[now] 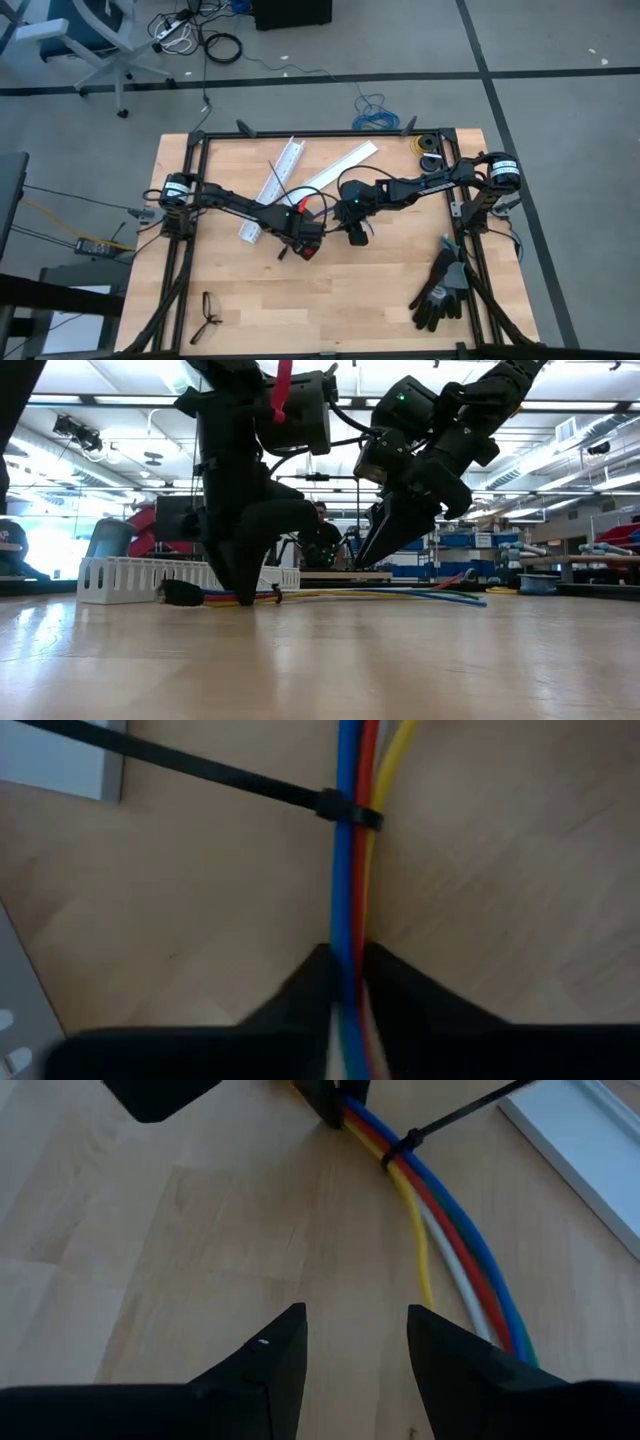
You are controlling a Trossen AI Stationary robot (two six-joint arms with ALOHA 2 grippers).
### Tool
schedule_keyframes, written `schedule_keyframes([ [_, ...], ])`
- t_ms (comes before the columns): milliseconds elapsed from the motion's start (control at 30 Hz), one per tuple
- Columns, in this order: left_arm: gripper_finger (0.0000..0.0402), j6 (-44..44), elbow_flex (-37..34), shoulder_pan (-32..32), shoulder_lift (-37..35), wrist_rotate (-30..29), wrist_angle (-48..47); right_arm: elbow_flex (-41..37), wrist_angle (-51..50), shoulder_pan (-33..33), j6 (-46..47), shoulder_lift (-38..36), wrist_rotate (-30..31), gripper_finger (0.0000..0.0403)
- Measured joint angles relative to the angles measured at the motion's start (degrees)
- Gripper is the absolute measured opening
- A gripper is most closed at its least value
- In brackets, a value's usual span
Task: Ziptie cables
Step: Put the ziptied cable wires into the white cable duct
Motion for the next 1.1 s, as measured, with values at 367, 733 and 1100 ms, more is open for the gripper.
schedule_keyframes([
  [367,0.0021,2.72,4.42,-0.09,0.55,-1.15,-6.01,0.00,0.14,0.00,-5.15,0.00,0.50,0.0160],
  [733,0.0018,7.48,11.33,-0.11,0.66,-2.55,-14.32,0.04,6.53,1.75,-19.78,0.02,9.64,0.0164],
  [1100,0.0017,11.88,19.16,-1.04,0.44,-6.38,-18.50,0.04,6.11,1.18,-20.11,0.02,8.95,0.0165],
])
